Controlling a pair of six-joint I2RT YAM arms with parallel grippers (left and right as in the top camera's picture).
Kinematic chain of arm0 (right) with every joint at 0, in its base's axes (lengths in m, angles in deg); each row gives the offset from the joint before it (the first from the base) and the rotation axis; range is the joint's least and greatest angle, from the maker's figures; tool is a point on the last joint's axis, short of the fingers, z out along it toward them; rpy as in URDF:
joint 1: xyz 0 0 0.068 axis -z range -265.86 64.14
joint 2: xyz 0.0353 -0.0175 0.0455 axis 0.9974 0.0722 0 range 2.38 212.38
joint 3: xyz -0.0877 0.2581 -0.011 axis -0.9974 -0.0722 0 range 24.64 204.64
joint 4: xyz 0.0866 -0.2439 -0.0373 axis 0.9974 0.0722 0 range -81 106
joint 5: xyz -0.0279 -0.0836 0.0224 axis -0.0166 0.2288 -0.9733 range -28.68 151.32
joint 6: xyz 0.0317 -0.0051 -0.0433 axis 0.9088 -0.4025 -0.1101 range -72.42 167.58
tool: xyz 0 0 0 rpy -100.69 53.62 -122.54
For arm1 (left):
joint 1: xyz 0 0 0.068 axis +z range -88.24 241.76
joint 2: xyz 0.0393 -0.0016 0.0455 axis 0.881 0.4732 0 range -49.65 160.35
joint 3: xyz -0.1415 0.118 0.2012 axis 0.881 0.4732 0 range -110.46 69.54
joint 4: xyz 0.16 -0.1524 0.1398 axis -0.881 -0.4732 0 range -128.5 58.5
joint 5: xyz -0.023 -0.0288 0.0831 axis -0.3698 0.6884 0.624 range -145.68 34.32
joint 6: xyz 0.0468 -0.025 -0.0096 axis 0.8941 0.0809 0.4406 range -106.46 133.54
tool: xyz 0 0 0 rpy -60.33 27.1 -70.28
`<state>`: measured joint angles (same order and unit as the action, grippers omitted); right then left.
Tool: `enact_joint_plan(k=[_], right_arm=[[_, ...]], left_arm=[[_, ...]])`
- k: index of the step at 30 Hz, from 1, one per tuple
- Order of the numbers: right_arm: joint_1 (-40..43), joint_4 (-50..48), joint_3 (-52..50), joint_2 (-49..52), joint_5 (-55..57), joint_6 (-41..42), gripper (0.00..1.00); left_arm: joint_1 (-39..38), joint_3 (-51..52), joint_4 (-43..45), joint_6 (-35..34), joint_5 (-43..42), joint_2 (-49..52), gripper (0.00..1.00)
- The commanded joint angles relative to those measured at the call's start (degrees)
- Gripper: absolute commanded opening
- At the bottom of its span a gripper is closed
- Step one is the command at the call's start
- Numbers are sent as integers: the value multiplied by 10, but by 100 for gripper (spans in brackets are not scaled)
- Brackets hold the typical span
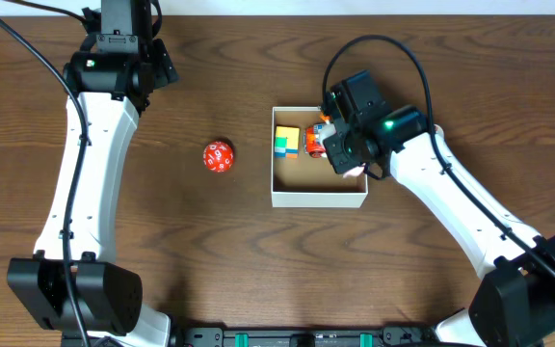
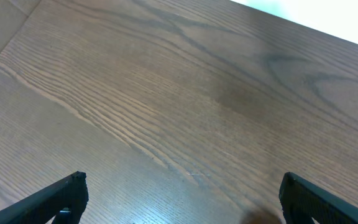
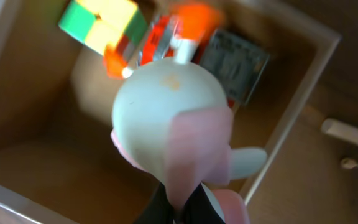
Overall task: Pack container
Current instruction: 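Carry the plush figure over the box with right gripper, then lower the plush figure into the box and open right gripper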
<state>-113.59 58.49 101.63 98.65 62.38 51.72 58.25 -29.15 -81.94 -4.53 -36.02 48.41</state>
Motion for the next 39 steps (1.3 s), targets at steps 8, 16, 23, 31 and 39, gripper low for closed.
enact_joint_plan(k=[8,16,23,31,39], right_arm=[[-4,-11,-26,1,-11,21,24],[-4,-49,-73,1,-11,36,40],[-4,-105,-73,1,-2,35,62],[9,-80,16,-1,141,35,59],[101,18,119,-1,240,105,56]], left_arm=[[1,4,-1,-5,5,7,98],[1,4,-1,-5,5,7,98],[1,4,-1,-5,5,7,98],[1,4,-1,-5,5,7,98],[1,4,-1,-5,5,7,98]])
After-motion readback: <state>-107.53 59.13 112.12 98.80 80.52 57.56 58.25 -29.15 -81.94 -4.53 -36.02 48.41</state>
